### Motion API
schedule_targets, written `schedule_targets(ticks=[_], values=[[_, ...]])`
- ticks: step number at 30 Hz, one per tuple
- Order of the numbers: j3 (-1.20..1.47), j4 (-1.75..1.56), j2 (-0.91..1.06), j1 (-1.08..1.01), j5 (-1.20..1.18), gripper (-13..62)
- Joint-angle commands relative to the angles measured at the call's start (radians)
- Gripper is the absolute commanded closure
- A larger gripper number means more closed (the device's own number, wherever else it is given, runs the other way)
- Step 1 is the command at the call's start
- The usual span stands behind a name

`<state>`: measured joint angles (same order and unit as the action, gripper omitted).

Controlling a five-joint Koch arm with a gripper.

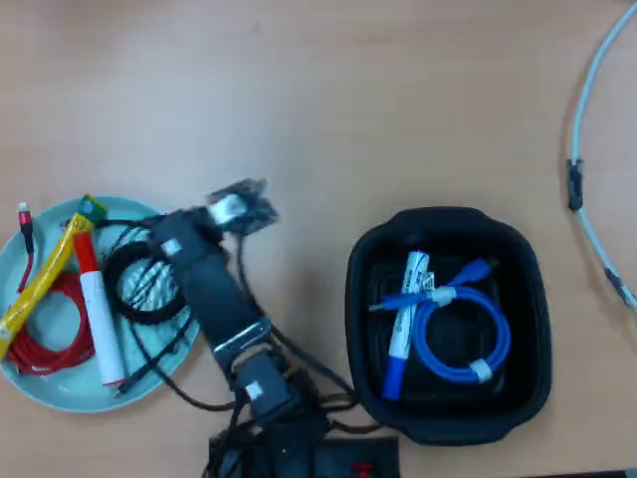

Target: Pick up the red pen and put it in the green bowl

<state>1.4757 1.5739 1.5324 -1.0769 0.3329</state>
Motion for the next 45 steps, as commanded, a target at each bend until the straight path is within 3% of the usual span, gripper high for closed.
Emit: schedule_targets(ticks=[1, 16, 31, 45], values=[[0.048, -0.204, 0.064, -0.074, 0.002, 7.6], [0.733, -0.703, 0.408, -0.41, -0.071, 7.6], [1.278, -1.006, 0.839, -0.485, -0.249, 7.6], [1.489, -1.092, 0.841, -0.479, -0.288, 6.8]])
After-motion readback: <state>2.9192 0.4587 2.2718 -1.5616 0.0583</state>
